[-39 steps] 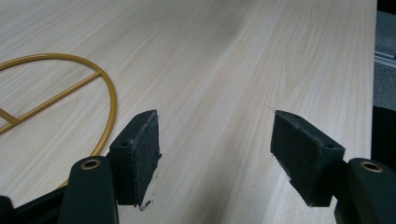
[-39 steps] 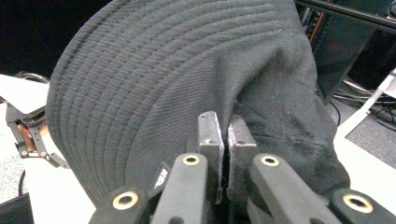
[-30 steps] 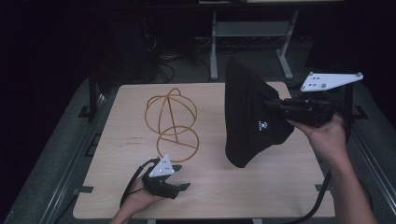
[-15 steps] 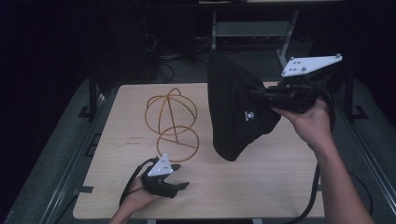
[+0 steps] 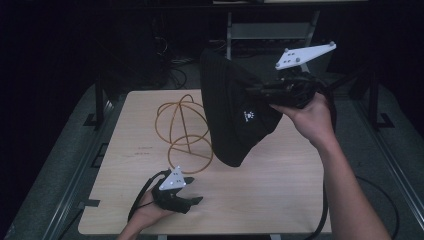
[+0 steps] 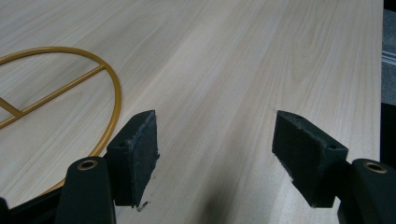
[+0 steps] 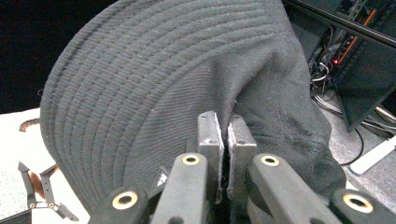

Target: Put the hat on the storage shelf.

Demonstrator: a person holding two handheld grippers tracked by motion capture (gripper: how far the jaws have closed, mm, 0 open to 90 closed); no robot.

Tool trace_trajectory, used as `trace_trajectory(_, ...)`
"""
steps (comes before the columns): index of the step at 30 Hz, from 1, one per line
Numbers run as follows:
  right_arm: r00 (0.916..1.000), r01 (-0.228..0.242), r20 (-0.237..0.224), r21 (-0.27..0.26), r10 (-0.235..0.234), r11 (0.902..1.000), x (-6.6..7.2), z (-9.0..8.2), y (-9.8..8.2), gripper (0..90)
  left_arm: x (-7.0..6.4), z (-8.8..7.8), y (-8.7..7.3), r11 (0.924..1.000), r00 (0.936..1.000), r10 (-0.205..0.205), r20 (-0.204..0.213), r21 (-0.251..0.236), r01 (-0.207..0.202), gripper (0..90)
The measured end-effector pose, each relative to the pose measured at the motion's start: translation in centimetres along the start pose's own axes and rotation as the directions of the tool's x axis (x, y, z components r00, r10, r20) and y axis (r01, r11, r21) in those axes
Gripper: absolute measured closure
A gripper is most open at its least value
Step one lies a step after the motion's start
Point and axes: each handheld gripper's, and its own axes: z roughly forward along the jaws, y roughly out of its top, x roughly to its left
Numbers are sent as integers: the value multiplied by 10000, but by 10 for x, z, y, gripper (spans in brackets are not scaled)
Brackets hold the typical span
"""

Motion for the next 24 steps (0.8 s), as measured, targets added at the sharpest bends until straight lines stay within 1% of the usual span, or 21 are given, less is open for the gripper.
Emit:
trace_trajectory(2,10000,1,-45,22,-1,10000,1,3,4,869,0,-1,0,10000,10000,83,-10,22,-83,304)
trace_trajectory(3,10000,51,-75,28,-51,10000,1,6,6,869,-1,0,0,9999,10000,-40,-9,-97,40,304)
trace_trajectory(5,9998,149,-118,36,-149,9999,2,10,11,869,0,-1,0,10000,10000,-4,-29,-69,4,304)
trace_trajectory(6,9998,104,-163,33,-104,9999,3,13,13,868,0,-1,0,10000,10000,-12,-23,-80,12,304)
trace_trajectory(11,9991,209,-370,23,-208,9998,7,25,22,869,-1,-1,0,10000,10000,30,33,-60,-30,304)
trace_trajectory(13,9985,277,-469,1,-276,9996,8,31,26,869,-1,-1,0,10000,10000,12,50,-83,-12,304)
trace_trajectory(14,9981,297,-541,11,-296,9996,11,37,30,868,-1,-1,0,9999,10000,-8,76,-105,9,304)
trace_trajectory(15,9981,297,-541,11,-296,9996,11,37,30,868,-2,-1,0,9999,10000,-42,75,-134,43,304)
trace_trajectory(17,9975,299,-642,87,-293,9995,13,43,35,868,-2,0,0,9999,10000,-3,98,-103,4,304)
trace_trajectory(21,9955,543,-788,113,-533,9985,16,54,43,868,-3,0,1,9999,9999,33,97,-100,-32,304)
trace_trajectory(24,9951,524,-850,127,-511,9985,18,58,47,868,-3,0,1,9999,9999,15,115,-126,-14,304)
